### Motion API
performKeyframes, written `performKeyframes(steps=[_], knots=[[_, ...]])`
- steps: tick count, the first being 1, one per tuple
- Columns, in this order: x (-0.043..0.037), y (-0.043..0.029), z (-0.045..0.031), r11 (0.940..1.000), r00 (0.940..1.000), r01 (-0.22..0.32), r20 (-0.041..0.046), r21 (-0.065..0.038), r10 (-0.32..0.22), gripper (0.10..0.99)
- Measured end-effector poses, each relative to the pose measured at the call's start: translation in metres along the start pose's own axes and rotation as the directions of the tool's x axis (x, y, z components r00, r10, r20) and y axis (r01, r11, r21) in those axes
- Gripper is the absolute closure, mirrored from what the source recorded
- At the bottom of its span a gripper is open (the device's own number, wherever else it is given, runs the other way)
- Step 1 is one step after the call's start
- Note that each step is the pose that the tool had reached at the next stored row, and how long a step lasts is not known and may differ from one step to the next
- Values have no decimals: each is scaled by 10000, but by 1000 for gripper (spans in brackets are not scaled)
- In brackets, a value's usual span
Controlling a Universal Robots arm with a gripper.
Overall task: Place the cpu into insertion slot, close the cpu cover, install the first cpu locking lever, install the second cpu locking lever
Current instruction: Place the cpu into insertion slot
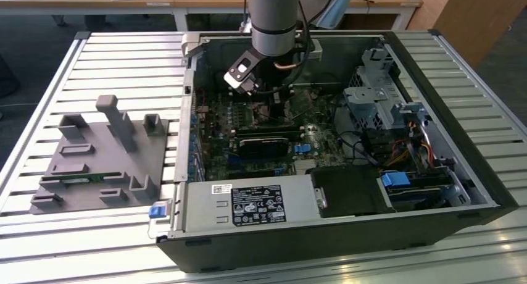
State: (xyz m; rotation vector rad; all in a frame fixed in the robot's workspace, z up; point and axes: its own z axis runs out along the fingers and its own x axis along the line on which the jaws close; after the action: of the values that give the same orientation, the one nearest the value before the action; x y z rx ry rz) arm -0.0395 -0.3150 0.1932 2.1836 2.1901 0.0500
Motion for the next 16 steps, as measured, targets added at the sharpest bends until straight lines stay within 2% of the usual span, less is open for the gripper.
performKeyframes(steps=[12, 13, 16], knots=[[1, 0, 3, 10000, 10000, -1, -4, -2, 1, 533], [1, 0, 3, 10000, 10000, -1, -3, -2, 1, 475], [0, 0, 3, 10000, 10000, -1, -3, -2, 1, 475]])
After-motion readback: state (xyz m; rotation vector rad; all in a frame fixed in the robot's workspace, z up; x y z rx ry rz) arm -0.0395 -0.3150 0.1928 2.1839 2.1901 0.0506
